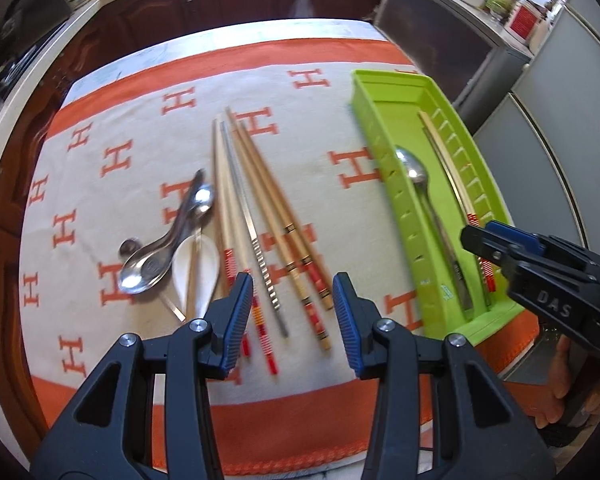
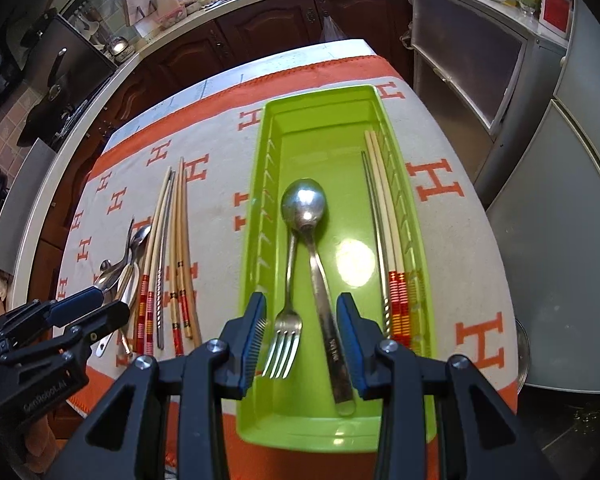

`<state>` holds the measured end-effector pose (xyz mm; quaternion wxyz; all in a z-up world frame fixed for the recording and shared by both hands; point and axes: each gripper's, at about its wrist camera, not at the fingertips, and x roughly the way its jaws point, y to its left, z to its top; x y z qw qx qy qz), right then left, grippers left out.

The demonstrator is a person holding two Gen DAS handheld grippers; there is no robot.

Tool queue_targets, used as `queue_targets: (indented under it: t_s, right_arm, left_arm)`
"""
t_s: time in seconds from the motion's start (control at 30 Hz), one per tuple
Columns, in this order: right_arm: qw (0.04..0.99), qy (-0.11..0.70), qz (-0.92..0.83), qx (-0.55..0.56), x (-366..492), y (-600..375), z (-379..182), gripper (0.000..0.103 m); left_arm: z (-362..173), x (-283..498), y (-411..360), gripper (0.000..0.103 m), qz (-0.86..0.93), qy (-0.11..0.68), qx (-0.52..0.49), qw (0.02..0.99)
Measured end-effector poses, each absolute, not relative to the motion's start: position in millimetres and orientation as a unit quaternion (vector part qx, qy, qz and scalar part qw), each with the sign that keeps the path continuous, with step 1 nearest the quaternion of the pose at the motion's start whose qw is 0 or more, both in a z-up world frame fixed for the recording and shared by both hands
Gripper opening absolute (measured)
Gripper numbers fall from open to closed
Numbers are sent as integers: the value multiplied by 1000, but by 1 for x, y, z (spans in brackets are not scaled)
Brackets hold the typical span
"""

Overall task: Organize utensils
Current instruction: 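Move both grippers back over the remaining utensils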

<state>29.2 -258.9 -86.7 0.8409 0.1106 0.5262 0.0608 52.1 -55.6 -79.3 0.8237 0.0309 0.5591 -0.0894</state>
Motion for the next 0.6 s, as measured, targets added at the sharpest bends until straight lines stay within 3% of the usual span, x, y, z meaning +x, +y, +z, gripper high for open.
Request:
queue_targets:
  t_s: [0.6]
  right_arm:
    - [839, 533, 94, 49, 20, -186, -76, 36]
  left_arm:
    - [-85, 34, 58, 38, -48, 559, -67, 825]
